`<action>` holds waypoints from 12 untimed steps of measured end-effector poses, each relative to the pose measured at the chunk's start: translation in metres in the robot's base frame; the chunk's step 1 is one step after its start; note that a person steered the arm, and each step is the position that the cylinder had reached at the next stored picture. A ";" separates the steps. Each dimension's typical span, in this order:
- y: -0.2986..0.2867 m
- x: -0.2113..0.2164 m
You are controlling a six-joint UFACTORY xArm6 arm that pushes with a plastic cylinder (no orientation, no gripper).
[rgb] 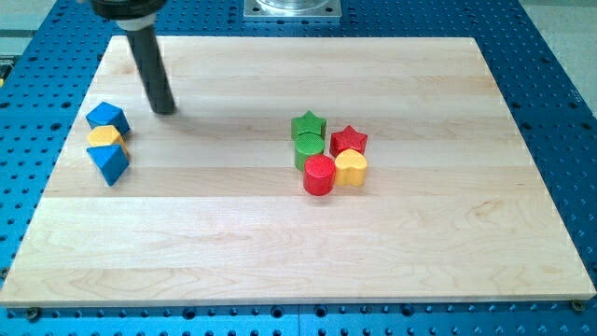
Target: Place the cubetriangle in a diagonal line
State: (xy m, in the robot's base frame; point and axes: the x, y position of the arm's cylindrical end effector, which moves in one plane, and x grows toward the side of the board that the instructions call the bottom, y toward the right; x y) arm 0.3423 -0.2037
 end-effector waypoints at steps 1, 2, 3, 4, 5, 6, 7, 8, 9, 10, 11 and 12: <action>-0.033 0.027; -0.046 0.106; -0.056 0.115; -0.054 0.068; -0.100 0.035; -0.101 0.075; -0.101 0.156; -0.101 0.179; -0.098 0.198; -0.049 0.208; -0.016 0.185; 0.000 0.163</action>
State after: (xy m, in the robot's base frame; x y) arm 0.5056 -0.2035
